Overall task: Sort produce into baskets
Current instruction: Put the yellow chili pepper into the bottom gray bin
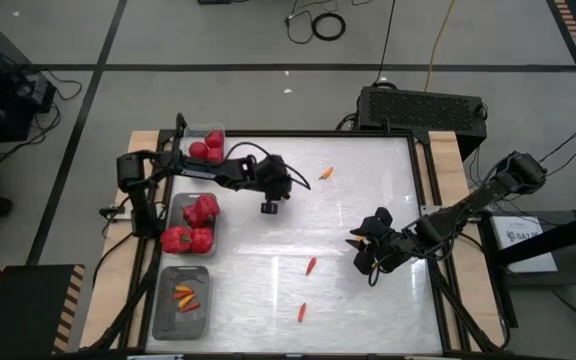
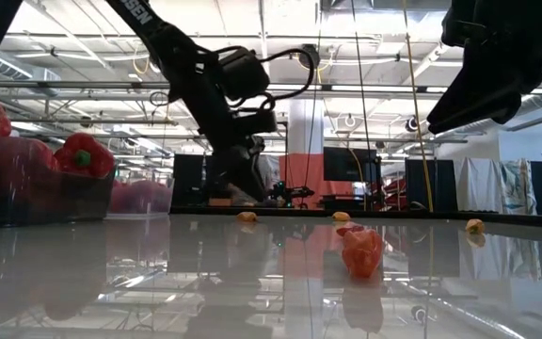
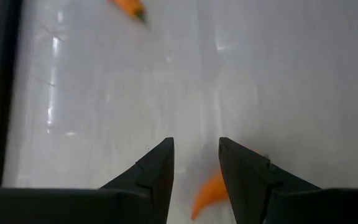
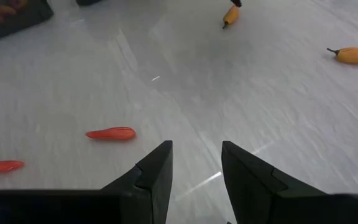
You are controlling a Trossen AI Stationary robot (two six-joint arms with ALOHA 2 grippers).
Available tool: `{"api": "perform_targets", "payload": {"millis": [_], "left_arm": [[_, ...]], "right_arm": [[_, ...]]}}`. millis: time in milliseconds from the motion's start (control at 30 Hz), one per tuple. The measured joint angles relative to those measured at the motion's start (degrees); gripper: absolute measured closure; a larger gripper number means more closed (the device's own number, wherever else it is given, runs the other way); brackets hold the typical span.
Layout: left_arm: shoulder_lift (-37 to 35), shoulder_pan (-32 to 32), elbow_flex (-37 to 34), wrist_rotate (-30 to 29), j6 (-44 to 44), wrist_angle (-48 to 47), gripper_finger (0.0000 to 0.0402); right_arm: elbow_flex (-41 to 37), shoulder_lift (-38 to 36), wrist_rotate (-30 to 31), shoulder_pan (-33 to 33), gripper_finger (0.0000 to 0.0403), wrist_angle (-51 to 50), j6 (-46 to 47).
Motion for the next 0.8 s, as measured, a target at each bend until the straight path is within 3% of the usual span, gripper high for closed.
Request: {"api": "perform_targets", "payload": {"millis": [233,800], "left_arm": [[0.0,-0.74,0.71,-0.05,4.47,-7.59,0.0267],[0.52,1.53,0.77,-0.32,10.04,-6.86,0.0267]], "right_arm": [[0.0,0.0,0.01,0.0,0.0273,0.07,0.92],[0.0,0.0,0.13,0.0,0.0273,0.04,0.37]]}}
